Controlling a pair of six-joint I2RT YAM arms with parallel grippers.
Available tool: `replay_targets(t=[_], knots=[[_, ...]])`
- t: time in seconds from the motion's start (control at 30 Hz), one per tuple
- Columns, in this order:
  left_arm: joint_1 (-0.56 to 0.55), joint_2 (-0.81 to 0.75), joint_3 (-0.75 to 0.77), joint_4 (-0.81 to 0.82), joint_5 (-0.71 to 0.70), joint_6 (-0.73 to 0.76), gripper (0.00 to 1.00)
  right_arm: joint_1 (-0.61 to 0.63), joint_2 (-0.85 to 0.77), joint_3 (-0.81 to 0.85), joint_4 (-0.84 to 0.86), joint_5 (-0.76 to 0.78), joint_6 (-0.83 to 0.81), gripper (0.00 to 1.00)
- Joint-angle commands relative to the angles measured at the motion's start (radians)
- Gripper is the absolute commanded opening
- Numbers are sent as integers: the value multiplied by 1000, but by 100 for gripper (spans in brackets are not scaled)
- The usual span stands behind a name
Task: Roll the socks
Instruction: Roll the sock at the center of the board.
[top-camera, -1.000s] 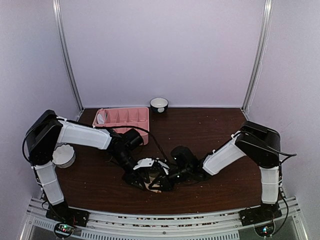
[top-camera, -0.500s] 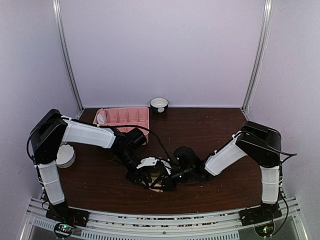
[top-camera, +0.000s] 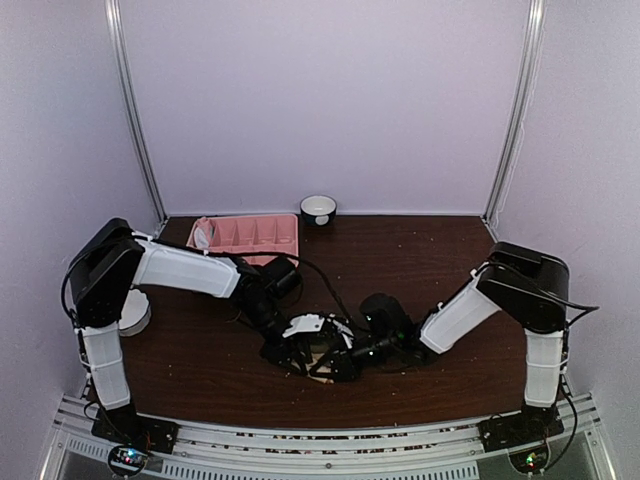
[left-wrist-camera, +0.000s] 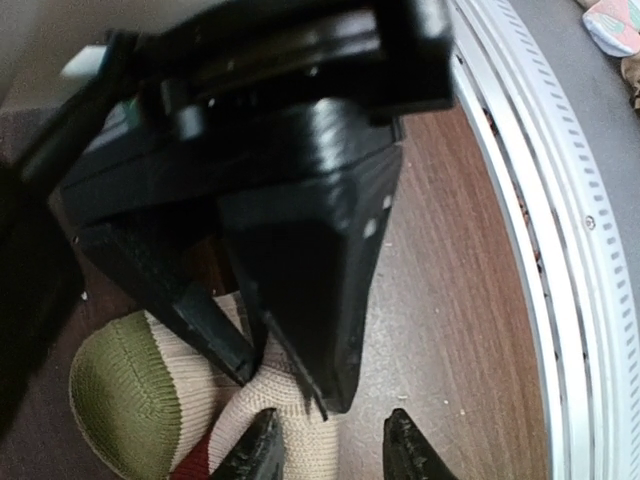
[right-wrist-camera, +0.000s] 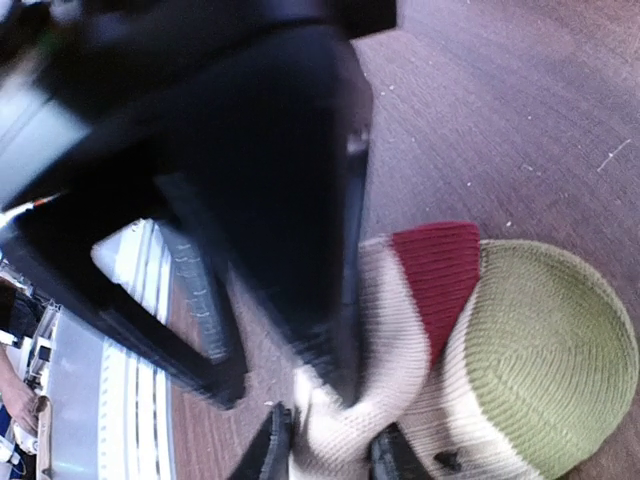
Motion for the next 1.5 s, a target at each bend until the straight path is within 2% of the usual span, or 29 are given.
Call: replay_targets(t=[0.0, 0.07, 0.2, 0.27, 0.37, 0.5, 0.67, 0.8, 0.9, 1.0, 1.03, 1.07, 1.1, 1.17, 1.23, 1.33, 1.37, 1.4, 1.47], knots=[[-7, 136, -22, 92, -274, -27, 37, 13, 100, -169, -153, 36, 82, 31], [-13, 145, -19, 90, -277, -32, 37, 12, 89, -213, -28, 30, 141, 36], [-21, 167, -9, 81, -289, -33, 35, 11, 80, -275, 139, 41, 221, 37], [-22, 189, 11, 60, -282, -33, 29, 11, 73, -300, 186, 60, 248, 37], [-24, 221, 45, 17, -262, -29, 16, 12, 23, -359, 235, 126, 260, 38], [-25, 234, 67, -27, -233, -15, 0, 13, -68, -423, 236, 225, 262, 40], [-25, 257, 98, -79, -199, -3, 0, 15, -165, -466, 204, 323, 251, 40], [-25, 296, 148, -154, -154, 3, 0, 21, -286, -541, 227, 461, 254, 40], [-23, 354, 221, -263, -82, 21, 0, 46, -387, -551, 152, 563, 212, 40], [-17, 428, 298, -379, -9, 36, 0, 90, -466, -514, 1, 669, 144, 40], [-12, 447, 319, -408, 15, 37, 0, 113, -495, -487, -83, 729, 114, 43], [-6, 466, 336, -431, 40, 37, 0, 147, -522, -463, -153, 796, 83, 86], [2, 479, 350, -452, 62, 37, 0, 178, -546, -442, -229, 867, 54, 99], [15, 499, 369, -479, 93, 34, 0, 218, -596, -428, -324, 999, 52, 100], [21, 503, 373, -484, 102, 31, 0, 220, -659, -458, -323, 1044, 62, 100], [22, 516, 391, -525, 120, 55, 0, 215, -705, -495, -335, 1169, 205, 100], [22, 524, 401, -547, 129, 65, 0, 210, -715, -528, -281, 1139, 216, 100], [22, 532, 408, -561, 135, 72, 0, 198, -725, -572, -148, 1078, 210, 100], [24, 536, 410, -564, 136, 76, 0, 181, -729, -649, 34, 969, 137, 100]])
